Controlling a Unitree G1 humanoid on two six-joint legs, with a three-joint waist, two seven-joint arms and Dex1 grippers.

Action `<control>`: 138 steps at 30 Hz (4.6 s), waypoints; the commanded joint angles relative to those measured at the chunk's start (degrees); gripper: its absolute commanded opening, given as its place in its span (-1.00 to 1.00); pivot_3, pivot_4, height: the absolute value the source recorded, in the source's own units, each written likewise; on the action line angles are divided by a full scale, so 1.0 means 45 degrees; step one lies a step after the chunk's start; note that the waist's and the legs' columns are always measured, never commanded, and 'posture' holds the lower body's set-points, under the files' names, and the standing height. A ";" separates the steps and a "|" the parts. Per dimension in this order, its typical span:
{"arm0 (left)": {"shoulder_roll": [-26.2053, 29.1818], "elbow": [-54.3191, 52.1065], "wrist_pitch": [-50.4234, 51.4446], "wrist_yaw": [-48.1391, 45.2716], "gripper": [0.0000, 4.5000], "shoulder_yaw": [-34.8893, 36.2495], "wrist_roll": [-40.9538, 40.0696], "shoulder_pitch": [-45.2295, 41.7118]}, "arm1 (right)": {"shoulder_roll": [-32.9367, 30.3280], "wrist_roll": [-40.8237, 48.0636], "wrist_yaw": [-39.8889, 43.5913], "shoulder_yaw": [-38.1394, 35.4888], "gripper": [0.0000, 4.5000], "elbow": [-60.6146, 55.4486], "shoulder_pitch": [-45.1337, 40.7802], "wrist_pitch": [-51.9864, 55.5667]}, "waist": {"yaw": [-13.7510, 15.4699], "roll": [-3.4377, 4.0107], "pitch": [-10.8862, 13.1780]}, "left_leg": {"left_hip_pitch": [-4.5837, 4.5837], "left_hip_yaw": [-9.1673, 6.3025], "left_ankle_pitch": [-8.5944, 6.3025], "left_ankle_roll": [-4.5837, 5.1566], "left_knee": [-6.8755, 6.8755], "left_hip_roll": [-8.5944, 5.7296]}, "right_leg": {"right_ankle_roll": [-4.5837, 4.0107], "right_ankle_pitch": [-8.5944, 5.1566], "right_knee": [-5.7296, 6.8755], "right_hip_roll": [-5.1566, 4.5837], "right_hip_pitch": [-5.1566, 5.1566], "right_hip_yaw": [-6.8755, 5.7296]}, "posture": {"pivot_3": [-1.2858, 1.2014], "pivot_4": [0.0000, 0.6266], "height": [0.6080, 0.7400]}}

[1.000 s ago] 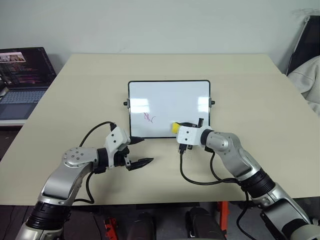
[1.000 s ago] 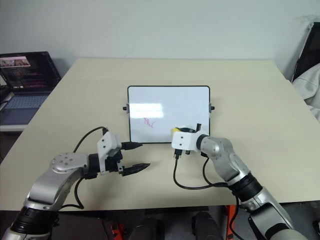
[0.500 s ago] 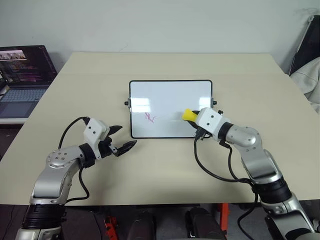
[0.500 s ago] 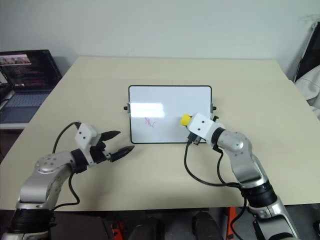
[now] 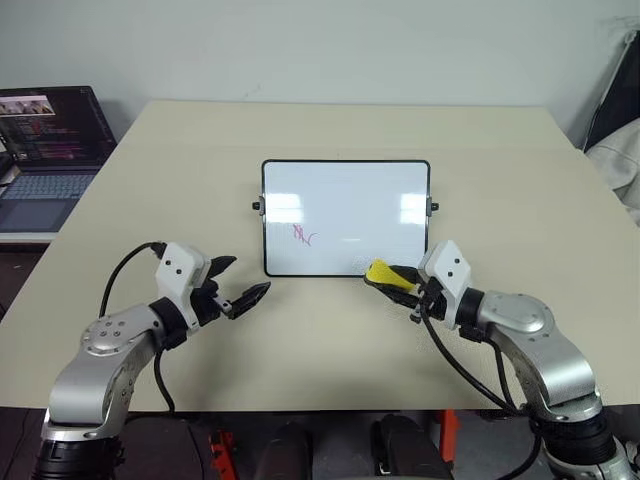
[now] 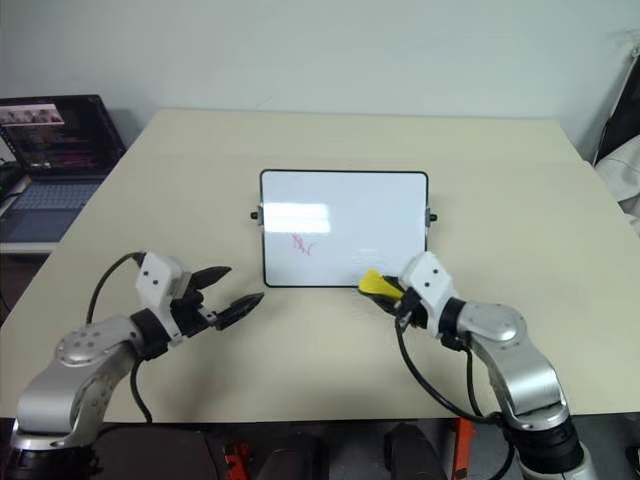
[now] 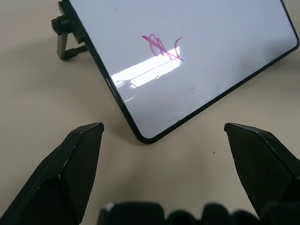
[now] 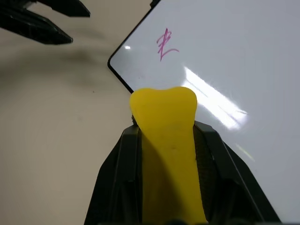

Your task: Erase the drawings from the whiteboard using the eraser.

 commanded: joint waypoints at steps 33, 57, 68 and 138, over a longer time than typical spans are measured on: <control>0.0194 -0.0466 0.0015 0.0178 1.00 -0.0145 0.0140 -0.0238 | 0.3555 -0.4789 -0.2478 0.4447 -0.50 1.2730 -0.9675 -0.7118 | -0.0001 -0.0004 -0.0003 | -0.0072 0.0029 0.0000 -0.0011 0.0007 -0.0005 | -0.0008 0.0008 0.0025 0.0003 -0.0107 -0.0008 | 0.03 -0.52 1.00; -0.0073 -0.0123 -0.0508 -0.0236 1.00 -0.0317 0.0423 -0.0031 | 0.2488 -0.6663 -0.0159 0.6028 -0.51 1.5219 -0.9560 -0.9039 | 0.0010 -0.0010 -0.0011 | -0.0016 0.0063 0.0193 0.0028 0.0022 -0.0023 | -0.0074 0.0123 0.0201 0.0042 -0.0116 -0.0020 | 0.03 -0.52 1.00; -0.0079 -0.0097 -0.0563 -0.0316 1.00 -0.0454 0.0362 -0.0039 | 0.2963 -0.6840 -0.3610 0.4673 -0.51 1.6567 -1.0746 -0.9286 | 0.0010 0.0007 0.0003 | 0.0127 0.0058 0.0207 0.0036 0.0006 -0.0006 | -0.0121 0.0077 0.0197 0.0035 0.0015 -0.0001 | 0.03 -0.52 1.00; -0.4413 0.6665 -0.4148 -0.6976 1.00 -0.7408 0.2958 -1.0071 | 0.1883 -0.1634 -0.6336 -0.5235 -0.35 0.6159 -0.3002 0.1000 | -0.0229 0.0034 0.0024 | -0.0168 0.0100 0.0167 -0.0014 -0.0002 -0.0036 | -0.0056 0.0092 0.0187 0.0089 -0.0246 0.0009 | 0.03 -0.52 1.00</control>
